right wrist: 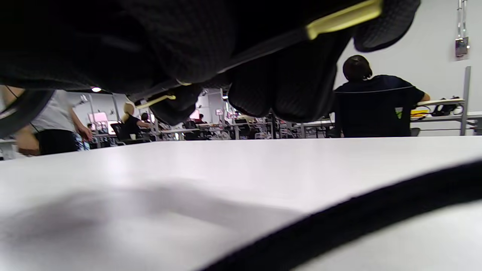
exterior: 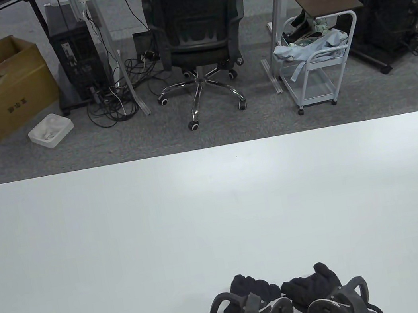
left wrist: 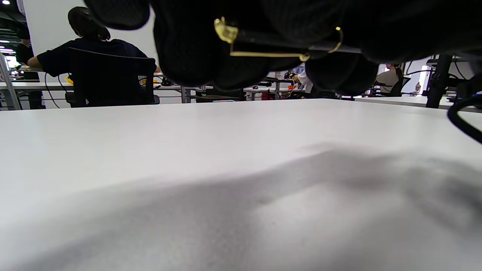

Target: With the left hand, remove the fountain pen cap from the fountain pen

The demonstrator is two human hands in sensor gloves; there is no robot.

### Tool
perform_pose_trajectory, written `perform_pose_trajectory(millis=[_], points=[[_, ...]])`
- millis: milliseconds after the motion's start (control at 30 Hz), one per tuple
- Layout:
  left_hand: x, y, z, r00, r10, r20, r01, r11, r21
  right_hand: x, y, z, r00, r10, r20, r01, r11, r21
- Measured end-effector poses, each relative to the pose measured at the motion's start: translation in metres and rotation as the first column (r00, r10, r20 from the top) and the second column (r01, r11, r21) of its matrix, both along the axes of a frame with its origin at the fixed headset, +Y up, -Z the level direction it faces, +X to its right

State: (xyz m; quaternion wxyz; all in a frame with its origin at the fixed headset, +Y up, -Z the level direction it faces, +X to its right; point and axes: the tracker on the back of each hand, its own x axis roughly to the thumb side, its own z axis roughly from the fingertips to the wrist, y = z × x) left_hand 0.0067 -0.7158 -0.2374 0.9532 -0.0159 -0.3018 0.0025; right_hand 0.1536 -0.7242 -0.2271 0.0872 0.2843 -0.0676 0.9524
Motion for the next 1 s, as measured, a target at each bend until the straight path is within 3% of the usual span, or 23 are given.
perform_pose_trajectory(millis=[400,533,733,833,900,1000], points=[[0.002,-0.007,0.000,0.994,-0.051,0.097,0.059,0.995,-0.083,-0.002,-0.007,0.002,0.997,0.037,-0.069,-0.042,0.996,-0.080],[0.003,-0.006,0.003,0.991,-0.065,0.118,0.066,0.998,-0.005,-0.002,-0.005,0.001,0.998,0.039,-0.050,-0.044,0.993,-0.114],[0.003,-0.005,0.003,0.992,-0.053,0.112,0.056,0.998,-0.022,0.001,-0.003,-0.001,1.000,0.019,-0.025,-0.023,0.989,-0.147],[0.001,-0.004,0.002,0.985,-0.131,0.112,0.124,0.990,0.074,0.008,-0.005,-0.004,1.000,-0.011,-0.012,0.009,0.985,-0.174],[-0.001,-0.005,-0.001,0.990,-0.094,0.102,0.093,0.996,0.012,0.010,-0.006,-0.005,1.000,0.001,0.001,0.000,0.986,-0.169],[-0.007,-0.007,-0.007,0.993,-0.106,0.053,0.105,0.994,0.017,0.012,-0.003,-0.005,0.997,0.043,0.056,-0.035,0.991,-0.132]])
